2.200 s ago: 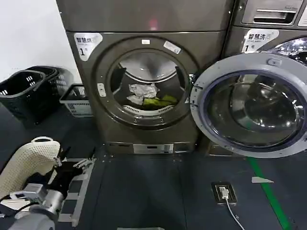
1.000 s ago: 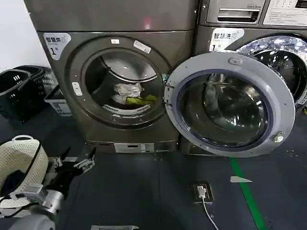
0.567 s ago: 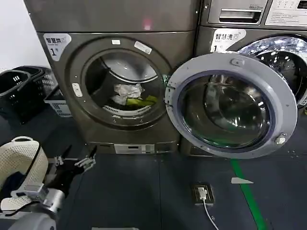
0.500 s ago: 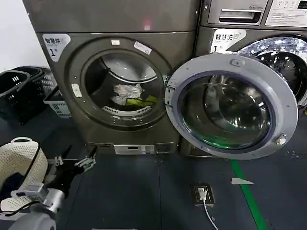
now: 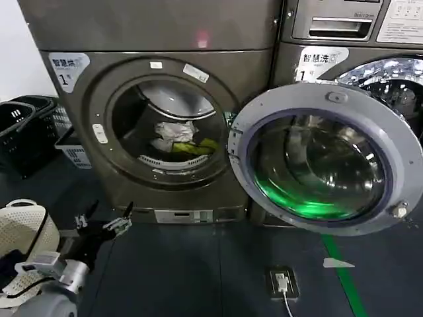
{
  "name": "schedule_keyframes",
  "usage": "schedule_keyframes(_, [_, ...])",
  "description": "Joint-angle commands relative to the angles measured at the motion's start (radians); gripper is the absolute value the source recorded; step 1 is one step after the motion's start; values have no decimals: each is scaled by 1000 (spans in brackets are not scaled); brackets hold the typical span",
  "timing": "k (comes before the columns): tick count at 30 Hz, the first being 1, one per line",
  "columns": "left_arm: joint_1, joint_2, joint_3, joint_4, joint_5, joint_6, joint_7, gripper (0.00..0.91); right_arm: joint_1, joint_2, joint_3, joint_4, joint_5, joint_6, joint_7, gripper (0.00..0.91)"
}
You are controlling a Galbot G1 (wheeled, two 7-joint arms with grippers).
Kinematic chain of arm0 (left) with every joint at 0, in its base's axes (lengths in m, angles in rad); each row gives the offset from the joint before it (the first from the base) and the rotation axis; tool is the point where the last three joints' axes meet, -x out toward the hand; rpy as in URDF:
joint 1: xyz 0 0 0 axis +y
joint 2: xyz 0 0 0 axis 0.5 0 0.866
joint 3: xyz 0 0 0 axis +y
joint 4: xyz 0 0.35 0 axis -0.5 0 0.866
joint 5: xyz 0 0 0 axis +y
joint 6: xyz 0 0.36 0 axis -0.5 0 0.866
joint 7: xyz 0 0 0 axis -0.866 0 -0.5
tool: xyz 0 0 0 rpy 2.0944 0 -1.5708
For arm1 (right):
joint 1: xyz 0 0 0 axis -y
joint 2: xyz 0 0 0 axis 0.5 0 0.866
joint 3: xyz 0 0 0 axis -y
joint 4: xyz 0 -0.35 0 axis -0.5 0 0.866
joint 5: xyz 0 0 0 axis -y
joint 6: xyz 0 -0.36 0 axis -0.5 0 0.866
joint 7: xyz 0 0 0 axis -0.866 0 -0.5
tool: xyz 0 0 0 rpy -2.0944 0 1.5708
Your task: Grasp the clothes from the dryer.
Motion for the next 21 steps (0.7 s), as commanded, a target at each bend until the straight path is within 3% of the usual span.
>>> schedule_keyframes(1, [0, -2, 0, 0, 2, 0, 0, 907, 1, 2, -1, 0, 0, 2, -1, 907])
schedule_keyframes(21, [-2, -5, 3, 2, 3, 0, 1, 907, 3, 8, -3, -5, 0, 7, -5, 907])
